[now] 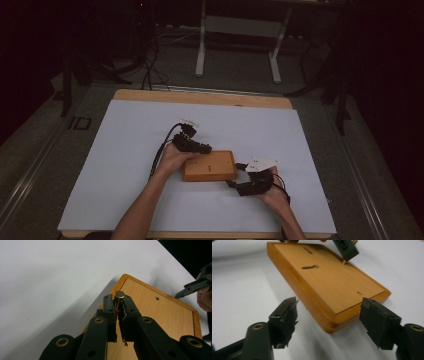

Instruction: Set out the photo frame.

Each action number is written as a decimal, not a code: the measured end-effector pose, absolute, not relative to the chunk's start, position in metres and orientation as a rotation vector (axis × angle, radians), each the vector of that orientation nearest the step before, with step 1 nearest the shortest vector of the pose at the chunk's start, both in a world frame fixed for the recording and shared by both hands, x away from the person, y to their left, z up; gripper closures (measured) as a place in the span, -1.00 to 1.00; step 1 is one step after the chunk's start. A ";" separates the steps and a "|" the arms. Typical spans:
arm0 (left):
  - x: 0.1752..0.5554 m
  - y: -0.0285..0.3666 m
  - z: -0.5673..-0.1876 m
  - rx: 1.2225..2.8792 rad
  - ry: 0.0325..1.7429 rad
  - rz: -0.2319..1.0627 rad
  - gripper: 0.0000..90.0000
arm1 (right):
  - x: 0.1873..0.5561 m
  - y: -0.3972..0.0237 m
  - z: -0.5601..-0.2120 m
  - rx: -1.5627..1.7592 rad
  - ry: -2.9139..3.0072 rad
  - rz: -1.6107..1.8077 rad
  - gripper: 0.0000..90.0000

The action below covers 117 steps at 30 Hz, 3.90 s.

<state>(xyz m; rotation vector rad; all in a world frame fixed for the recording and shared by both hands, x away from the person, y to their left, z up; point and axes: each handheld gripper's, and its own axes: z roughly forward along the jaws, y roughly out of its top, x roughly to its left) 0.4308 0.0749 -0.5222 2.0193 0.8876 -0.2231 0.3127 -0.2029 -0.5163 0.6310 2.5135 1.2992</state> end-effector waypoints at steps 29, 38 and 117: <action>0.437 0.074 -0.517 2.079 0.858 -0.271 0.89 | 0.322 -0.183 -0.524 0.548 2.396 1.159 -0.47; 0.430 0.074 -0.519 2.086 0.822 -0.317 0.89 | 0.320 -0.186 -0.520 0.527 2.401 1.198 -0.47; 0.328 0.177 -0.507 2.021 0.782 0.309 0.20 | 0.325 -0.189 -0.511 0.542 2.405 1.374 -0.04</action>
